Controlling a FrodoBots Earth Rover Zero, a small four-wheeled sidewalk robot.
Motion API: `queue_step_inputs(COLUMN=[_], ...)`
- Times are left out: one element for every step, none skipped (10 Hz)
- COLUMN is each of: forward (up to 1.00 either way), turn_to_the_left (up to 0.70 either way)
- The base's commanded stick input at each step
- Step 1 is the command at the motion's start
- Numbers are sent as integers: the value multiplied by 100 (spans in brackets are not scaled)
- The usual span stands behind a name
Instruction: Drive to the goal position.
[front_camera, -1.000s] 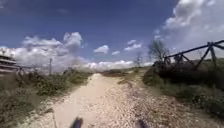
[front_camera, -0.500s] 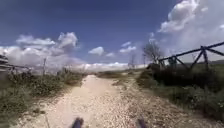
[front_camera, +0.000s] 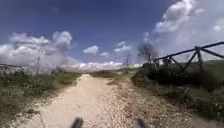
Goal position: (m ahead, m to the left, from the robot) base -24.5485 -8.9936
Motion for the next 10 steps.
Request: queue_step_inputs(forward=[0, 0, 0, 0, 0, 0, 0, 0, 0, 0], turn_to_the_left=[-70, -70, -70, -70, -70, -70, -70, -70, -70, -70])
